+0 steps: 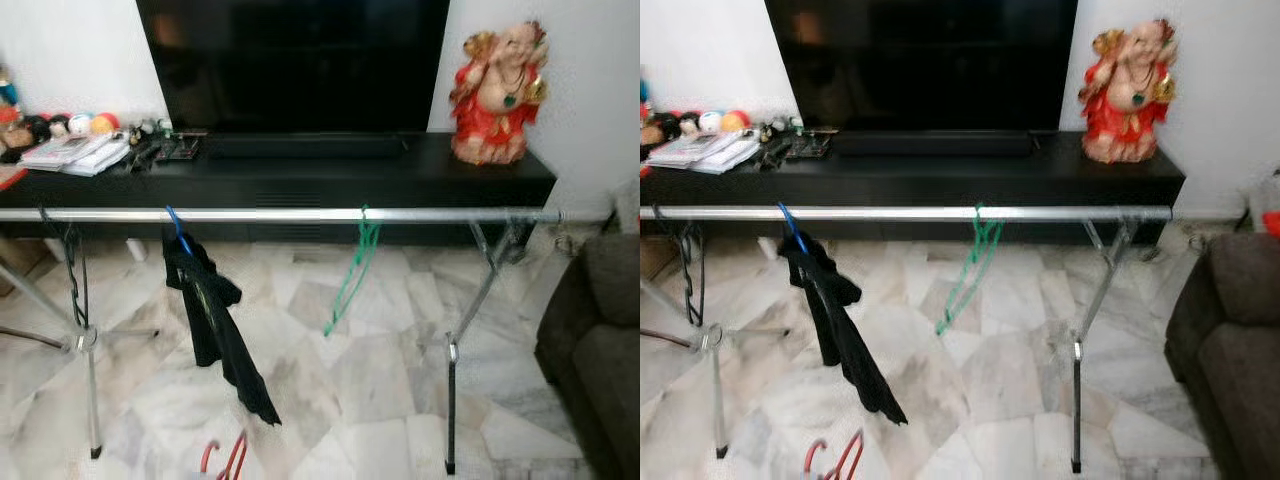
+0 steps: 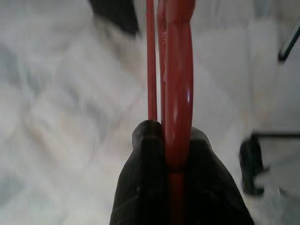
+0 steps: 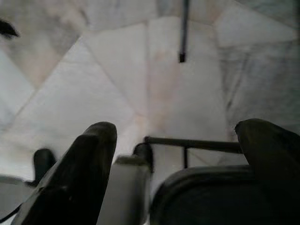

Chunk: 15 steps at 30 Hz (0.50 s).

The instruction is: Hang hanger

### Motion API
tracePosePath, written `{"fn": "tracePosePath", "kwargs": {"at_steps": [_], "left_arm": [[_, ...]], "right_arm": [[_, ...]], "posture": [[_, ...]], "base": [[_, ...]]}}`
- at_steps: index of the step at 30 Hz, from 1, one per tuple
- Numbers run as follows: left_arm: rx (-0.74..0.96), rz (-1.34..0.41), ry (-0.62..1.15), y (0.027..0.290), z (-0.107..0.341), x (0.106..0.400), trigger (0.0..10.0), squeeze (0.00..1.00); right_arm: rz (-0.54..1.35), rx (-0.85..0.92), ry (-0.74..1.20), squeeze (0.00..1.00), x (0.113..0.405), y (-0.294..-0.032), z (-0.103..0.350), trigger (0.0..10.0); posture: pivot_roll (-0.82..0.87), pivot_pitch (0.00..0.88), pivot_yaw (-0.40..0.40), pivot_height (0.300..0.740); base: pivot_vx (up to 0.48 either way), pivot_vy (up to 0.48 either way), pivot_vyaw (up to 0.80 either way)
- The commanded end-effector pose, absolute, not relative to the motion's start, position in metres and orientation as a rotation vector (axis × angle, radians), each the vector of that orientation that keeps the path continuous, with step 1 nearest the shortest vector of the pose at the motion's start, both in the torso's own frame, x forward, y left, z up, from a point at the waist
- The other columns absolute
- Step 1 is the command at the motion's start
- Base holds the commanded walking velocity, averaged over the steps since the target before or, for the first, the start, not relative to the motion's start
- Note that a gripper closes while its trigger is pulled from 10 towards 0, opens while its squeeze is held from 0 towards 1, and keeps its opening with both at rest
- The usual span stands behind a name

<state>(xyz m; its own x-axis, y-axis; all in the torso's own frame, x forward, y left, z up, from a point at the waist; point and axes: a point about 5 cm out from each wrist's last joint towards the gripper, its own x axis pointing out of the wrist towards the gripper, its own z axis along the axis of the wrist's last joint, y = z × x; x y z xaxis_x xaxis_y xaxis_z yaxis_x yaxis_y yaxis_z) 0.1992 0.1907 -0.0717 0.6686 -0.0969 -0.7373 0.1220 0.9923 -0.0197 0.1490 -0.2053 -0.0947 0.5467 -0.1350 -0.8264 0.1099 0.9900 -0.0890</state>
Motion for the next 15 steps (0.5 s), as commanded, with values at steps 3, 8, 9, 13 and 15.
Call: {"fn": "tracePosePath", "kwargs": {"at_steps": [3, 8, 9, 13, 15], "left_arm": [[0.062, -0.085, 0.675, 0.204, -0.049, 0.230, 10.0, 0.00], [0.072, -0.121, 0.444, 0.201, -0.016, 0.263, 10.0, 0.00], [0.073, -0.143, 0.405, 0.199, -0.011, 0.266, 10.0, 0.00], [0.076, -0.234, 0.350, 0.187, -0.007, 0.263, 10.0, 0.00], [0.093, -0.311, 0.330, 0.178, -0.008, 0.256, 10.0, 0.00]], "right_arm": [[-0.118, -0.023, 0.982, 0.00, 0.150, -0.197, -0.095, 10.0], [-0.116, -0.027, 0.983, 0.00, 0.150, -0.197, -0.095, 10.0], [-0.116, -0.028, 0.983, 0.00, 0.150, -0.198, -0.096, 10.0], [-0.114, -0.030, 0.985, 0.00, 0.150, -0.198, -0.096, 10.0], [-0.111, -0.031, 0.985, 0.00, 0.150, -0.198, -0.096, 10.0]], "posture": [[-0.01, 0.000, 0.037, 0.740], [-0.01, 0.003, 0.039, 0.740], [-0.01, 0.003, 0.039, 0.740], [-0.01, 0.002, 0.040, 0.740], [-0.01, 0.004, 0.040, 0.740]], "base": [[0.000, 0.000, 0.00], [0.000, 0.000, 0.00], [0.000, 0.000, 0.00], [0.000, 0.000, 0.00], [0.000, 0.000, 0.00]]}}
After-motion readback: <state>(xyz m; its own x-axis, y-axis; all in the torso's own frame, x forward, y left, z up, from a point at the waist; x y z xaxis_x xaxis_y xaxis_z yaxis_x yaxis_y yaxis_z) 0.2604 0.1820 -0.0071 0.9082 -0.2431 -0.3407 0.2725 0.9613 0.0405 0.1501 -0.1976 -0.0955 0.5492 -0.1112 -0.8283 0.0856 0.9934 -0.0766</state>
